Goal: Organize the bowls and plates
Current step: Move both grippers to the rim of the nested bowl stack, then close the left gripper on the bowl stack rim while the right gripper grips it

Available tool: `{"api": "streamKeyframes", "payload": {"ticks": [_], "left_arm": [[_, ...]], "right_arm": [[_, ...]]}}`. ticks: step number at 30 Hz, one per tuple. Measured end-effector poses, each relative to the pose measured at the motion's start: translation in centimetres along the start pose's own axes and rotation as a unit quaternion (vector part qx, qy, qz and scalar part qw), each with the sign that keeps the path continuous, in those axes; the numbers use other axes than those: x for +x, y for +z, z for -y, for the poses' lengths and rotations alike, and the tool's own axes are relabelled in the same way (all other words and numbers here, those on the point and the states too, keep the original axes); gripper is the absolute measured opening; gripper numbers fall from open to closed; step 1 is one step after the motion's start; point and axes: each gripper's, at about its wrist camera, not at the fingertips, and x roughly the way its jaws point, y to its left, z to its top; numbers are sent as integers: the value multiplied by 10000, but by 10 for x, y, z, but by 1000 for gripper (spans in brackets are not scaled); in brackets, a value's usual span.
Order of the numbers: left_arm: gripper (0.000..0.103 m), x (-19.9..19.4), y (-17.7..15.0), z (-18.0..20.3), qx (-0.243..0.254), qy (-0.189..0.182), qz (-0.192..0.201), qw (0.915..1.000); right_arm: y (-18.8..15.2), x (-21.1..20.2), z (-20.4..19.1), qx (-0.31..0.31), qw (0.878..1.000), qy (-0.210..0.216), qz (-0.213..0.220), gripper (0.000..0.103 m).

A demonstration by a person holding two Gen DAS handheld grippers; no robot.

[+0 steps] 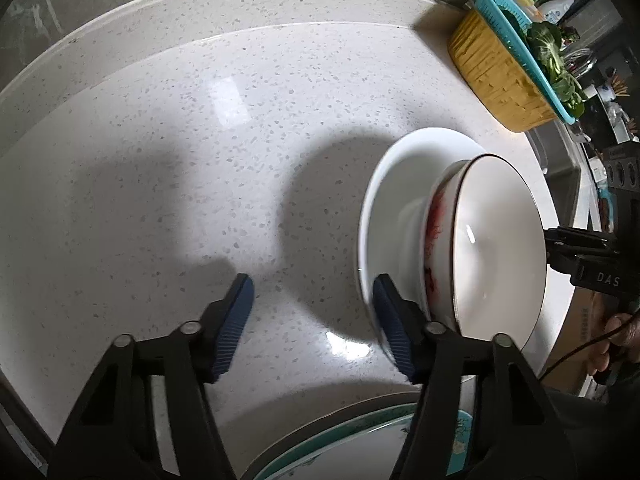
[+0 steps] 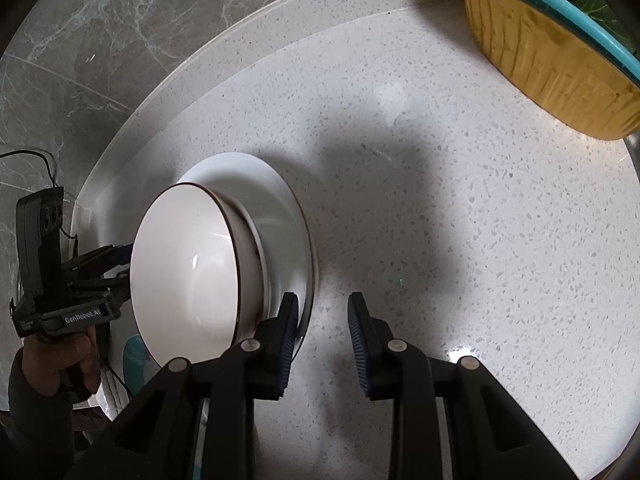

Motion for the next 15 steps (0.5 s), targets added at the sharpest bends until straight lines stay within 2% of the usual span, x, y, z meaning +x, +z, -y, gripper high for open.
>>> {"api": "streamKeyframes", "payload": {"ticks": [2,9,11,15], "left_arm": [[46,1,0,2,-41,-78,38,10000],[36,5,5,8,-14,-220,-41,9997],[30,4,5,10,27,-245,-50,9997],[29,6,10,15,54,-246,-81,9996]], "right_arm": [[-1,-1,2,2,10000,15,58,29],[3,-2,11,60,9999,137,34,28],[6,-2,10,5,9999,117,-4,27],[15,2,14,80,9997,222,-100,26]]}}
